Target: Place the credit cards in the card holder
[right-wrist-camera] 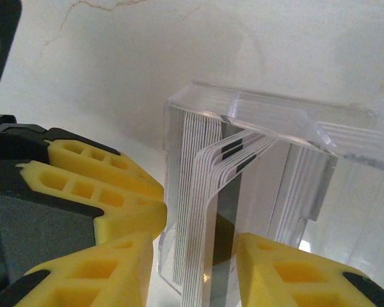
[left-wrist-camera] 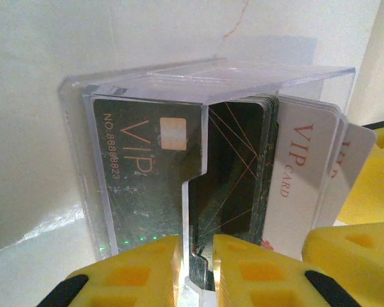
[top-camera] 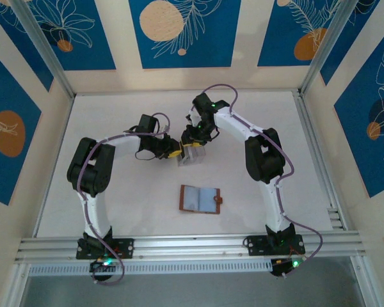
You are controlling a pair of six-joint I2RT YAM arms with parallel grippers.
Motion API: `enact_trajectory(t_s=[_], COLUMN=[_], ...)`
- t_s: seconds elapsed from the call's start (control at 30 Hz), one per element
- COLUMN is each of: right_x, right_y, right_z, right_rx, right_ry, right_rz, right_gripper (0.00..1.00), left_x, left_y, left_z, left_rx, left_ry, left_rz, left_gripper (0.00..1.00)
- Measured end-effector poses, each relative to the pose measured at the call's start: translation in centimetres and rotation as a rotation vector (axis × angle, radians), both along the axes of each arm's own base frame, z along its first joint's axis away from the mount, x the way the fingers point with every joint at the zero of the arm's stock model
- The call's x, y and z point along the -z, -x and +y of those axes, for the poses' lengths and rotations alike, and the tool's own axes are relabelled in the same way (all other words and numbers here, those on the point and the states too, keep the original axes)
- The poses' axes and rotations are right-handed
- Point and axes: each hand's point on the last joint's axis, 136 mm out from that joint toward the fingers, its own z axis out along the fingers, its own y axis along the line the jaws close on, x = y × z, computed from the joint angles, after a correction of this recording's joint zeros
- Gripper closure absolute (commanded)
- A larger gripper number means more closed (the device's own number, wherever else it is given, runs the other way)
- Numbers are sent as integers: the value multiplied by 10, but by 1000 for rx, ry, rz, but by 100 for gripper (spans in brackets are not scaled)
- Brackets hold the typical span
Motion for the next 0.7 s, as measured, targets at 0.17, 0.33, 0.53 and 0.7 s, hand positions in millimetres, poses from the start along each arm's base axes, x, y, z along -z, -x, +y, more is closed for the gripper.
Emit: enact_trajectory(t_s=[0.17,0.33,0.53,0.7], right_x=[-7,-9,-9,-9], right_y=[0,-1,-3,-3], right_z=[0,-1,-3,-5], right_rx=[-1,2,10,16], right_ry=[-12,-16,-15,-13], right_rz=[-8,-11,-10,-8], right_gripper=[62,66,73,77], left_x=[0,0,0,0], left_y=[0,0,0,0], left_z=[0,0,0,0], left_rx=[0,0,0,0], left_ry=[0,0,0,0], left_rz=[0,0,0,0], left_gripper=[80,80,80,80])
